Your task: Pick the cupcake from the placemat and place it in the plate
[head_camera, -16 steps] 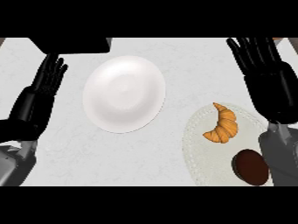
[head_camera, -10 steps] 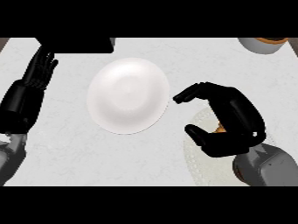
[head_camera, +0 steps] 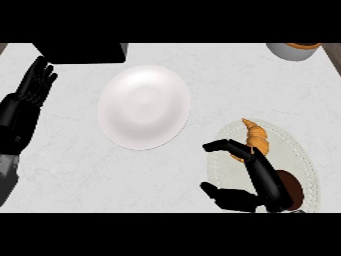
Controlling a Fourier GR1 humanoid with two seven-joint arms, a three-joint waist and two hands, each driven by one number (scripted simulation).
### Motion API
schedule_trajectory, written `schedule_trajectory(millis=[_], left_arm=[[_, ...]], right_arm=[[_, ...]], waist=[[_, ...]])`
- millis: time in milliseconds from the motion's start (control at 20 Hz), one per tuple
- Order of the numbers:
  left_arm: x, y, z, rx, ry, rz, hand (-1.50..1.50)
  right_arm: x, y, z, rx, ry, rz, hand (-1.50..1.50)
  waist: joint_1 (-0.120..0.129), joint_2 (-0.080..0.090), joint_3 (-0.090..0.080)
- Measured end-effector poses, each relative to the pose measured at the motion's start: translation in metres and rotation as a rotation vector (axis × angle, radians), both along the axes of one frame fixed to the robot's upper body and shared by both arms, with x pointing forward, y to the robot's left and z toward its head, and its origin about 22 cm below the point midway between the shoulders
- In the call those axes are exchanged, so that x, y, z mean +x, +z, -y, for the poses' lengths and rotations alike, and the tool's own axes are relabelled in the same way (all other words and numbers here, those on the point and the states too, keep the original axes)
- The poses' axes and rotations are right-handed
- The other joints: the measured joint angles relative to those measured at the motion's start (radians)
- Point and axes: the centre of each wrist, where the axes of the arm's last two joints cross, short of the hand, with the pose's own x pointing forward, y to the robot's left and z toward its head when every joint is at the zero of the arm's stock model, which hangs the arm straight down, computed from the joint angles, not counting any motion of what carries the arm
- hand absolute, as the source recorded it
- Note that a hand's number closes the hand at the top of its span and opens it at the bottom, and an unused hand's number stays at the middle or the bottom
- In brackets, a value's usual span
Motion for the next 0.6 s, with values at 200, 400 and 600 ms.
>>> schedule_trajectory(millis=[200, 400, 600], left_arm=[[0.000, 0.001, -0.001, -0.005, -0.013, -0.006, 0.00], [0.003, 0.001, 0.005, -0.006, -0.016, -0.010, 0.00], [0.006, 0.001, -0.002, 0.001, -0.013, -0.006, 0.00]], right_arm=[[-0.033, -0.022, -0.003, 0.098, -0.060, 0.082, -1.50], [-0.050, -0.007, 0.014, 0.072, -0.104, 0.171, -1.50], [-0.055, 0.025, 0.038, -0.092, -0.144, 0.179, -1.50]], waist=[[0.006, 0.004, 0.001], [0.009, 0.005, 0.001], [0.009, 0.005, -0.001]])
